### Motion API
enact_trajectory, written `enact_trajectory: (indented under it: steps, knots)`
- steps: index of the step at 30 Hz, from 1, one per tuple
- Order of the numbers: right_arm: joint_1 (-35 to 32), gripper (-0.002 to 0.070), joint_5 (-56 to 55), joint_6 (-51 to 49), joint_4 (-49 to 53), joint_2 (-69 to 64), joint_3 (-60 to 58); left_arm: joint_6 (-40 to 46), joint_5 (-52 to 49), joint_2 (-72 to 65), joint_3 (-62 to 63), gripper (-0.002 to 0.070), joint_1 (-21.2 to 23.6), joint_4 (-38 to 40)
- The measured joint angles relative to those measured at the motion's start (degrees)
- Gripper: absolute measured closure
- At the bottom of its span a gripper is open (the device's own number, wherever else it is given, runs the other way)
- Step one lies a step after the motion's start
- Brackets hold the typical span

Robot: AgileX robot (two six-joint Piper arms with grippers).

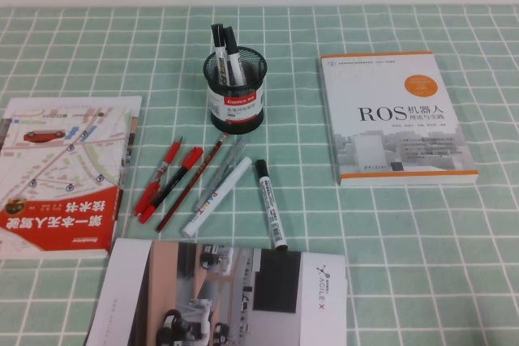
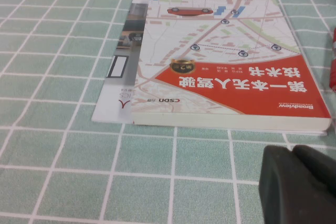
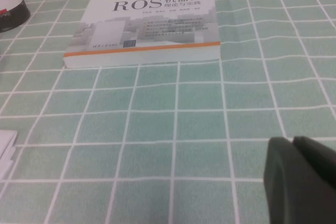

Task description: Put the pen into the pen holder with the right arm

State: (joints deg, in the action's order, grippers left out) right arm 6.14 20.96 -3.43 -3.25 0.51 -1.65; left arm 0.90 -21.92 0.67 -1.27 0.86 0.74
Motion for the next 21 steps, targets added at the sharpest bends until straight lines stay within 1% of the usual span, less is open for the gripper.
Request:
enact_trajectory:
  steps: [10,16,21]
  knots:
    - [0.0,0.0696,-0.2,0.0,-0.1,0.0,0.0,0.0,0.0,0.0,0.0,0.0679,0.0,0.0]
    - [0.0,0.0696,-4.0,0.0,-0.3,0.0,0.0,0.0,0.0,0.0,0.0,0.0679,0.0,0.0]
    - [0.0,0.0696,-5.1,0.0,-0.5,0.0,0.0,0.0,0.0,0.0,0.0,0.0679,0.0,0.0]
